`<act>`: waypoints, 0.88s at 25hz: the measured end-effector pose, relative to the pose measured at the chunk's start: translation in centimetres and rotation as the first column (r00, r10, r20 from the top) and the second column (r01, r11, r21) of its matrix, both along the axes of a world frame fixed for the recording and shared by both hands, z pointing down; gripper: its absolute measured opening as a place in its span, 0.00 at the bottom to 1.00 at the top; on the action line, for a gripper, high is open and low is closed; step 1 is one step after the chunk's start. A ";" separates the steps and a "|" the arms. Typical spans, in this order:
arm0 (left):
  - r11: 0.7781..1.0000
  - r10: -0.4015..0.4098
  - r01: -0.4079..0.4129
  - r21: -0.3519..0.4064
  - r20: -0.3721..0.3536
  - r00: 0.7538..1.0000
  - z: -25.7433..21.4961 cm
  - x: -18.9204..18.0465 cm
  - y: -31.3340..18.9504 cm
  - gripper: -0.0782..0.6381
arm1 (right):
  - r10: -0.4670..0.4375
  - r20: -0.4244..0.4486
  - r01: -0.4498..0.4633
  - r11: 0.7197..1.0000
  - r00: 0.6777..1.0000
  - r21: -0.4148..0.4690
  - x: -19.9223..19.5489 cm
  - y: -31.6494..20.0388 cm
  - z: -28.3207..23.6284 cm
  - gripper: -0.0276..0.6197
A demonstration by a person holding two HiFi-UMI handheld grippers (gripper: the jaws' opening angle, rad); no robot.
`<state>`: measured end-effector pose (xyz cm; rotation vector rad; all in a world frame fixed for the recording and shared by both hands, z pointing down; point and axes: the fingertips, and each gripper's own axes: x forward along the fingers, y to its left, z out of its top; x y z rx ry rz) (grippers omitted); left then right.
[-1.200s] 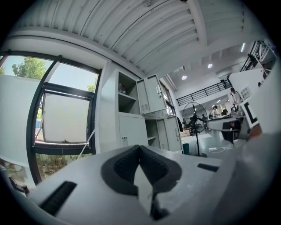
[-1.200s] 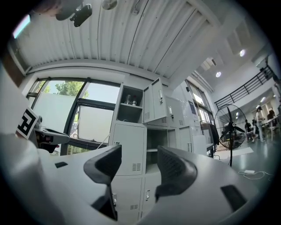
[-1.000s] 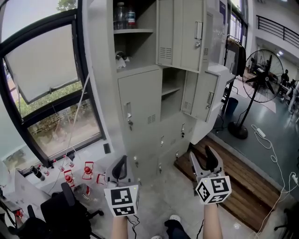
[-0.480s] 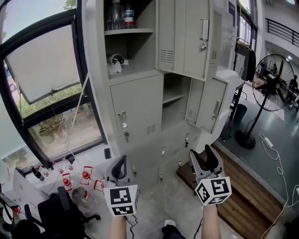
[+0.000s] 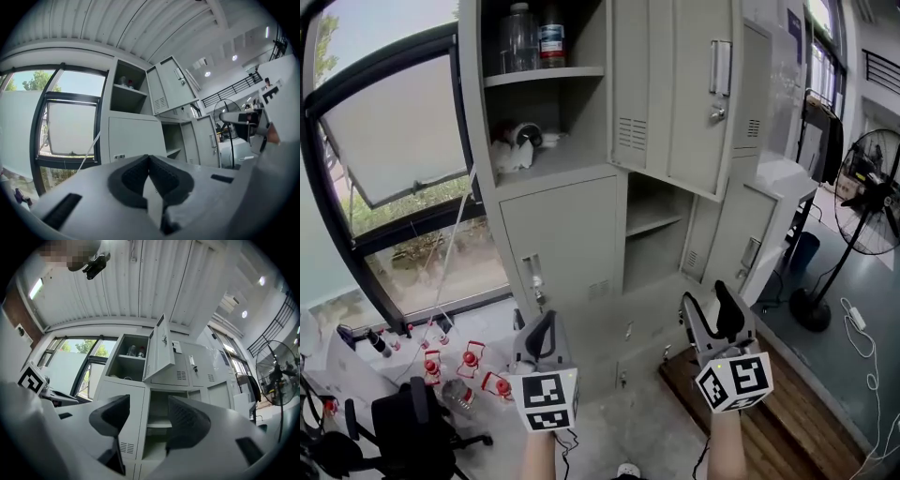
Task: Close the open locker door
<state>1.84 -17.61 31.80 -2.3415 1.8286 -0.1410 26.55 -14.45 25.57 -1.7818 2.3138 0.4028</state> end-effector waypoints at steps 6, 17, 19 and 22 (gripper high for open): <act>0.999 -0.048 0.048 0.012 0.032 0.998 -0.4 1.6 -2.0 0.11 | -0.081 -0.002 0.081 0.995 0.997 0.060 1.2 -2.9 -2.5 0.42; 0.997 -0.081 0.080 0.022 0.045 0.996 -1.2 2.6 -4.7 0.11 | -0.114 -0.005 0.112 0.974 0.994 0.195 3.0 -5.9 -8.4 0.42; 0.997 -0.073 0.072 0.026 0.047 0.996 -1.3 2.8 -5.2 0.11 | -0.099 -0.011 0.099 0.972 0.995 0.214 3.2 -6.2 -9.1 0.42; 0.998 -0.062 0.061 0.024 0.045 0.997 -1.2 2.9 -6.2 0.11 | -0.089 -0.001 0.087 0.968 0.996 0.234 3.4 -6.8 -9.8 0.42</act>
